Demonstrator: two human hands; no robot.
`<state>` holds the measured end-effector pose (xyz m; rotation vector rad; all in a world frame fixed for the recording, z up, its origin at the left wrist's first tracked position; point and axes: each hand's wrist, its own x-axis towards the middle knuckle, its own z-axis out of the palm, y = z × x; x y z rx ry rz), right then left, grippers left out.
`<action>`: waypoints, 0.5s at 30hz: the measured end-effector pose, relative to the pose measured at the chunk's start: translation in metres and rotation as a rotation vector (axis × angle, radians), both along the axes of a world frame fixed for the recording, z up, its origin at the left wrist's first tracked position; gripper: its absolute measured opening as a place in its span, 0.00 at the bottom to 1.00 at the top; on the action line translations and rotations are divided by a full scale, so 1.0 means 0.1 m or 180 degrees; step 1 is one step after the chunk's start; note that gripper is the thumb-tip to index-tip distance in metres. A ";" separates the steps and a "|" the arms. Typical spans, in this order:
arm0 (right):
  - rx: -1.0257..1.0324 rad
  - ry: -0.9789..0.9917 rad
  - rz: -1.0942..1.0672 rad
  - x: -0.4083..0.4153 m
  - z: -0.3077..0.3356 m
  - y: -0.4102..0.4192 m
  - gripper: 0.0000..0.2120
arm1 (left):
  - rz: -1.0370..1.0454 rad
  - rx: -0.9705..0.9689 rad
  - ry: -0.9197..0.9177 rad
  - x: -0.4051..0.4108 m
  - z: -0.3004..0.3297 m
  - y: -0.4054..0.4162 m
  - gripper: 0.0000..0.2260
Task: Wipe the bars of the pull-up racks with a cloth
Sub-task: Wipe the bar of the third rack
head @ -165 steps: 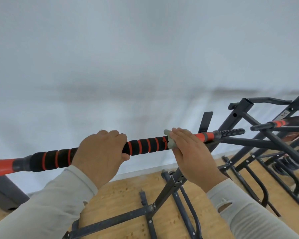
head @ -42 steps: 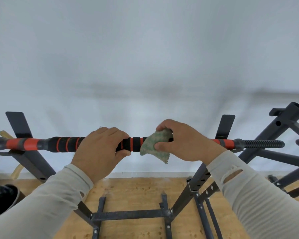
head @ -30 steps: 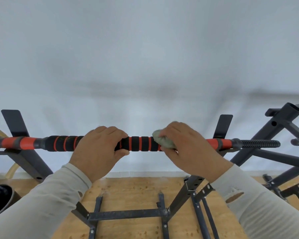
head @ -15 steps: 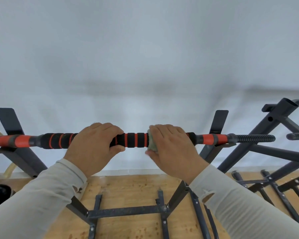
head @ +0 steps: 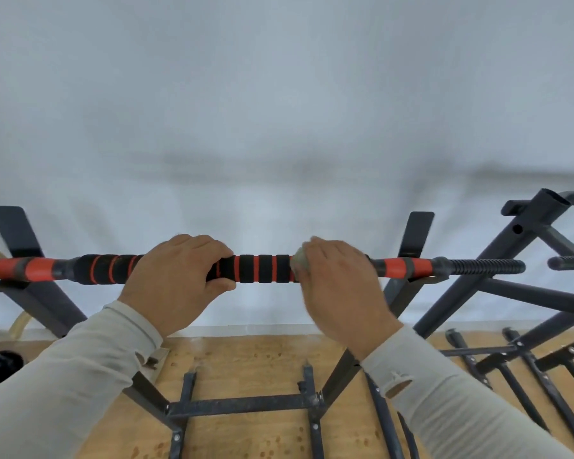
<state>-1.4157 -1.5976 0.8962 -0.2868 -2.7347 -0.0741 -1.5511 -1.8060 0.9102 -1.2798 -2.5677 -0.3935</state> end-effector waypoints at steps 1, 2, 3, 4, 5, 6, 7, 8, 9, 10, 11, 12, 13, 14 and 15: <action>-0.0145 0.0094 0.0069 -0.12 -0.02 -0.16 0.10 | -0.0024 0.0023 -0.0022 0.02 0.02 0.00 0.12; -0.0238 0.0168 0.0125 -0.21 -0.03 -0.25 0.11 | -0.0039 0.0045 -0.0053 0.04 0.04 0.00 0.12; -0.0280 0.0164 0.0158 -0.26 -0.02 -0.29 0.12 | -0.0030 0.0046 -0.0091 0.05 0.05 0.00 0.12; -0.0256 0.0122 0.0210 -0.28 -0.01 -0.28 0.13 | -0.0011 0.0014 -0.0134 0.04 0.06 0.01 0.13; -0.0221 0.0086 0.0300 -0.25 0.00 -0.21 0.15 | -0.0006 -0.0033 -0.0163 0.04 0.06 0.01 0.14; -0.0222 0.0033 0.0380 -0.19 0.02 -0.11 0.17 | -0.0014 -0.0076 -0.0172 0.04 0.07 0.01 0.15; -0.0257 -0.0054 0.0423 -0.12 0.05 -0.01 0.19 | -0.0030 -0.0120 -0.0177 0.03 0.07 0.01 0.15; -0.0332 -0.0121 0.0416 -0.04 0.07 0.07 0.20 | -0.0054 -0.0171 -0.0194 0.02 0.09 0.00 0.15; -0.0453 -0.0159 0.0369 0.01 0.10 0.12 0.19 | -0.0083 -0.0241 -0.0237 0.02 0.11 -0.02 0.15; -0.0577 -0.0161 0.0306 0.05 0.10 0.13 0.18 | -0.0121 -0.0303 -0.0289 0.01 0.14 -0.04 0.16; -0.0656 -0.0113 0.0234 0.07 0.10 0.12 0.18 | -0.0153 -0.0339 -0.0322 0.00 0.17 -0.06 0.18; -0.0698 -0.0087 0.0174 0.07 0.10 0.10 0.20 | -0.0161 -0.0357 -0.0342 -0.02 0.22 -0.11 0.22; -0.0706 -0.0143 0.0121 0.07 0.10 0.08 0.22 | -0.0129 -0.0388 -0.0376 -0.05 0.27 -0.18 0.27; -0.0691 -0.0240 0.0095 0.07 0.09 0.07 0.22 | -0.0050 -0.0447 -0.0416 -0.10 0.33 -0.29 0.31; -0.0652 -0.0324 0.0076 0.08 0.09 0.05 0.21 | 0.0075 -0.0530 -0.0469 -0.16 0.37 -0.43 0.35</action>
